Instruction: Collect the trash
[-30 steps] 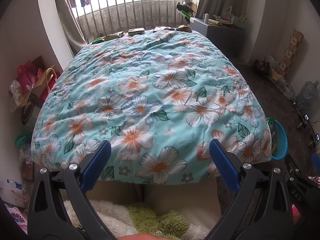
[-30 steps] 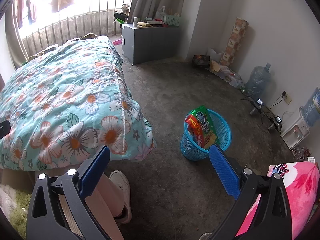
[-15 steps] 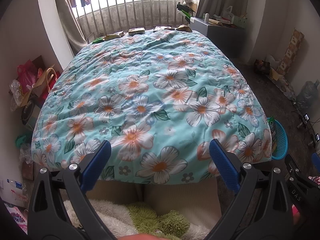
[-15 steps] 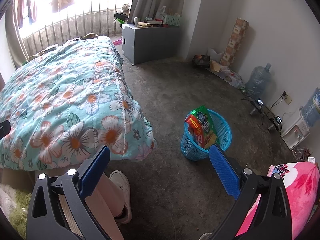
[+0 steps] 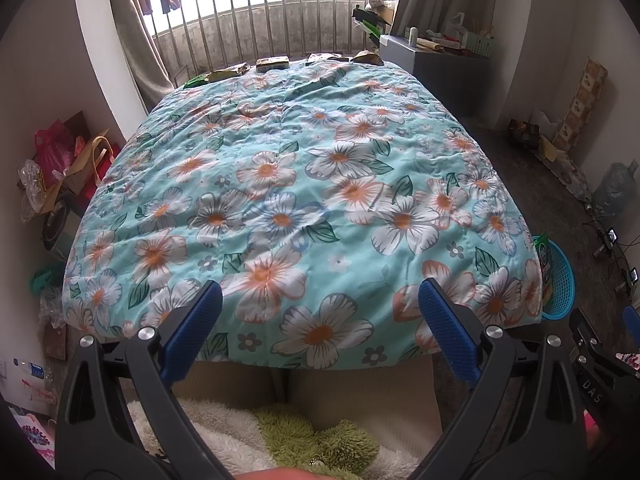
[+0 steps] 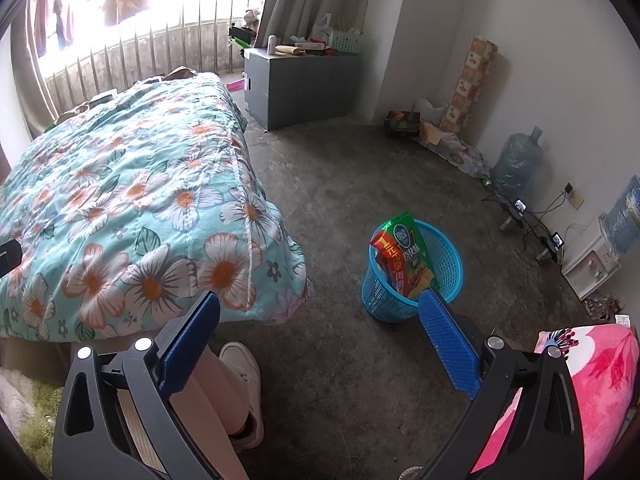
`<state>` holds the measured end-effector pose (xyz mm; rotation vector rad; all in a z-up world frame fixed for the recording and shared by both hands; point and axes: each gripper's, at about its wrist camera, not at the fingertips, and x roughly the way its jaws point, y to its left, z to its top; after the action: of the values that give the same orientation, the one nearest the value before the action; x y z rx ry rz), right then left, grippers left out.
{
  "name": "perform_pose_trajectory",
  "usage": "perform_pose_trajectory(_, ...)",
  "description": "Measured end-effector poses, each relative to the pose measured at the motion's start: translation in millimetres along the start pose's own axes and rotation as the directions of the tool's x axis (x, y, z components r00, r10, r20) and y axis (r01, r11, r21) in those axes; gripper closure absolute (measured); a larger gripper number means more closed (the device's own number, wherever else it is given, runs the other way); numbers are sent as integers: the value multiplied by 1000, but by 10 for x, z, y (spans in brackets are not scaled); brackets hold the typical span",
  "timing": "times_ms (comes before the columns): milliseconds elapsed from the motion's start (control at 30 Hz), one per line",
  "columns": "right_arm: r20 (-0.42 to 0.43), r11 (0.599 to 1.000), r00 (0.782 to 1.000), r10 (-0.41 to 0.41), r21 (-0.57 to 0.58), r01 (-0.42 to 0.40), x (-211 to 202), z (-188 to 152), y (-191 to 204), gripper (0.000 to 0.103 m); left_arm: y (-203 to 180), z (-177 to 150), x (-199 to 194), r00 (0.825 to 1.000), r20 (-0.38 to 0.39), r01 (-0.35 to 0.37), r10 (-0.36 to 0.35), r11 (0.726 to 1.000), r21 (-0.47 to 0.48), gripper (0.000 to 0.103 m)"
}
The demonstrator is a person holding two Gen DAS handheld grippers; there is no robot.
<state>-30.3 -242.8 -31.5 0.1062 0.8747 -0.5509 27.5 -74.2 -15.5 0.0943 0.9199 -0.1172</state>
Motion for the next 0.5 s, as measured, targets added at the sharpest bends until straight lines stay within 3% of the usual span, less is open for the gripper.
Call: perform_pose_trajectory(500,-1,1000,1000,2,4,-2,0,7,-7,6,2,-4,9,1000,-4,-1,1,1000,0,9)
